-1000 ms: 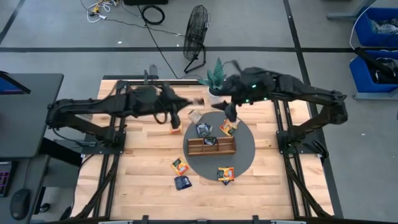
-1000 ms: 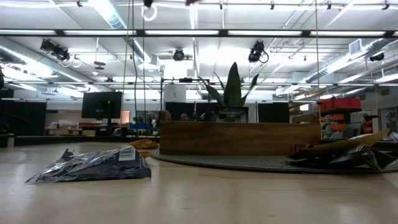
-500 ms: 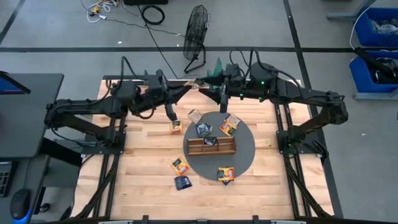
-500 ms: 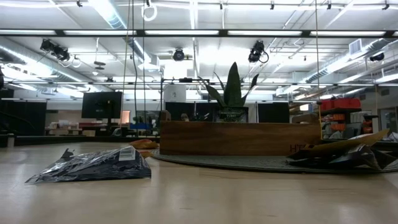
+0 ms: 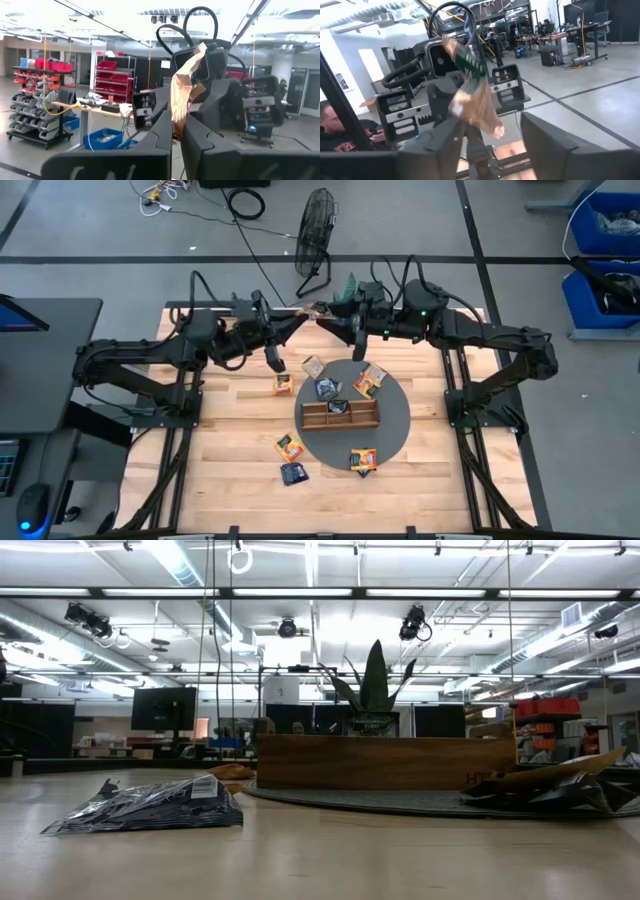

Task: Pick & Place Tea
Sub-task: Put the brown tea bag into the left section of the wooden organizer

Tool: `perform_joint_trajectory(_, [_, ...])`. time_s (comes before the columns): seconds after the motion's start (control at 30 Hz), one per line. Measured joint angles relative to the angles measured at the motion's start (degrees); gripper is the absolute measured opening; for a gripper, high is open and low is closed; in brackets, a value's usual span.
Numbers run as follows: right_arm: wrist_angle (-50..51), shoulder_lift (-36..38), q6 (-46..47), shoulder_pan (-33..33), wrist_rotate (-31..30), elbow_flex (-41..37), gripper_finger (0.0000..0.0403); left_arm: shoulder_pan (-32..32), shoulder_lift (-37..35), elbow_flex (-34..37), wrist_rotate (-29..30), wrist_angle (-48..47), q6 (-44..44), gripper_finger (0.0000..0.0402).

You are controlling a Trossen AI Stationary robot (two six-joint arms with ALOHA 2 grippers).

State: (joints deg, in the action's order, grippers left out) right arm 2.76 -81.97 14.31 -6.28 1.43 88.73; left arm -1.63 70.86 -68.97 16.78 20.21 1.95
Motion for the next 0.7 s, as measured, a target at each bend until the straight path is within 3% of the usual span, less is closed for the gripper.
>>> perform_joint_trajectory(0.17, [0.1, -0.3, -1.3, 0.0, 2.5, 0.0, 0.0033, 0.0, 1.0, 0.1, 0.0, -0.2, 1.0, 0.003])
perform_joint_trajectory(0.2, [0.1, -0.3, -1.8, 0.0, 2.9, 0.0, 0.0019, 0.0, 1.0, 0.1, 0.0, -0.2, 1.7, 0.0037])
perform_joint_trajectory(0.47, [3.1, 0.2, -3.0, -0.1, 2.9, 0.0, 0.0005, 0.0, 0.0, 0.1, -0.1, -3.4, -0.1, 0.0084])
perform_joint_trajectory(0.7, [13.0, 2.6, -4.8, -1.3, 2.5, 0.6, 0.0002, -0.2, -6.1, 0.1, 0.1, -14.1, 2.4, 0.0103])
